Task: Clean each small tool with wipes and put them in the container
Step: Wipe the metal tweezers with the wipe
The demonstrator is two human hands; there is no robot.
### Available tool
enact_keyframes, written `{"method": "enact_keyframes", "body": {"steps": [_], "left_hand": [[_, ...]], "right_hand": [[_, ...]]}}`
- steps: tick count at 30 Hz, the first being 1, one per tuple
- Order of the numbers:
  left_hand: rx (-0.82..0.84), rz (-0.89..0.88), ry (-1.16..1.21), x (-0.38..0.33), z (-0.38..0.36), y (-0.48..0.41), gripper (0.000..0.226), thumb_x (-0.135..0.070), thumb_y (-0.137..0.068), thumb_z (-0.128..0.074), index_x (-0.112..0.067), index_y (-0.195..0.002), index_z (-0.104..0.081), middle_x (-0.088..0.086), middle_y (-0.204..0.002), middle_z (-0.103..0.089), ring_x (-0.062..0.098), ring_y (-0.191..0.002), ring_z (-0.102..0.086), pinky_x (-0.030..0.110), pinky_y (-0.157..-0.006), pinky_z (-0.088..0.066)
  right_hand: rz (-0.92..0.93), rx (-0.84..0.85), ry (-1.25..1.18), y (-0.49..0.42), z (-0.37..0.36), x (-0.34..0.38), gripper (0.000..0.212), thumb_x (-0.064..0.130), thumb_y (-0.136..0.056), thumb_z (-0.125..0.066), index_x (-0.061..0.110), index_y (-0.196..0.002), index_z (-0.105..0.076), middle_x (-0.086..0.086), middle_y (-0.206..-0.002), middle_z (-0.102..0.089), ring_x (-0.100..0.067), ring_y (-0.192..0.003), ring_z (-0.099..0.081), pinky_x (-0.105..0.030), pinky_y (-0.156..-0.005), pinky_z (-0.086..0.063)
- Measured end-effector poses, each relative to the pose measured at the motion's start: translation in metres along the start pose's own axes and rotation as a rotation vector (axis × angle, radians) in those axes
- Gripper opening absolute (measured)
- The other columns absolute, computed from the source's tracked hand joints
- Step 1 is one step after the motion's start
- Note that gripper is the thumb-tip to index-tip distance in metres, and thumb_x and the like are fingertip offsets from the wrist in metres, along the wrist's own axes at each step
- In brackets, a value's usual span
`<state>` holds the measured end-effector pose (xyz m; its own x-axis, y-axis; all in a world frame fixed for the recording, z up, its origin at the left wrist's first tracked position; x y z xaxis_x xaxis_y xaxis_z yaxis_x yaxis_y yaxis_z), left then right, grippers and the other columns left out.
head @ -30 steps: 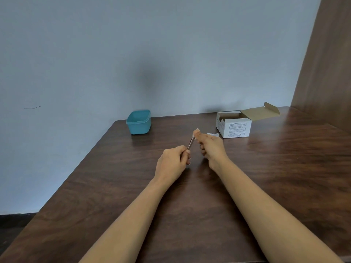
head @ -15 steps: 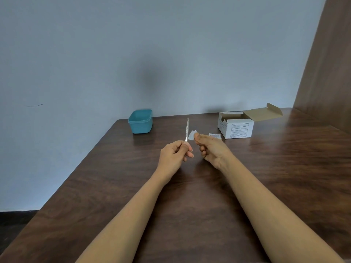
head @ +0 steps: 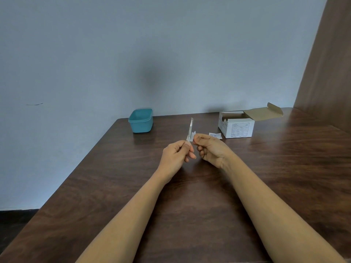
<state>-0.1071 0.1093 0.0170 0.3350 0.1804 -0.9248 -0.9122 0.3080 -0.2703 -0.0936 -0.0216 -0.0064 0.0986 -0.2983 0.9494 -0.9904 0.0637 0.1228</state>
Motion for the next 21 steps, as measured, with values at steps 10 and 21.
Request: {"method": "enact_keyframes", "body": {"steps": [10, 21], "left_hand": [[-0.009, -0.014, -0.065, 0.000, 0.001, 0.000, 0.031, -0.021, -0.099, -0.048, -0.012, -0.078, -0.068, -0.005, -0.064, -0.067, -0.002, -0.056, -0.055, 0.010, -0.060, -0.045], [-0.166, 0.060, -0.093, 0.002, 0.013, 0.001, 0.033, -0.030, -0.094, -0.054, -0.014, -0.072, -0.072, -0.001, -0.063, -0.070, 0.000, -0.053, -0.057, 0.013, -0.057, -0.047]], "right_hand": [[0.044, 0.003, 0.094, 0.003, -0.003, 0.002, 0.008, 0.018, -0.081, -0.073, 0.014, -0.088, -0.073, 0.004, -0.066, -0.061, -0.004, -0.056, -0.043, -0.014, -0.048, -0.037], [0.111, 0.027, 0.195, 0.005, -0.014, 0.006, 0.017, 0.017, -0.090, -0.063, 0.013, -0.074, -0.069, 0.004, -0.056, -0.048, -0.004, -0.053, -0.039, -0.014, -0.048, -0.032]]}}
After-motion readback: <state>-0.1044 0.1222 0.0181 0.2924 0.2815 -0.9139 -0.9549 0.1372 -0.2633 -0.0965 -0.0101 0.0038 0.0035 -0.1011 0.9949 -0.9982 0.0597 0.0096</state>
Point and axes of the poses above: each hand's wrist, its own y-axis away from the middle knuckle, its own z-axis out of the back of the hand, x = y × z, the point moved 7 cm from there along -y, towards the middle knuckle
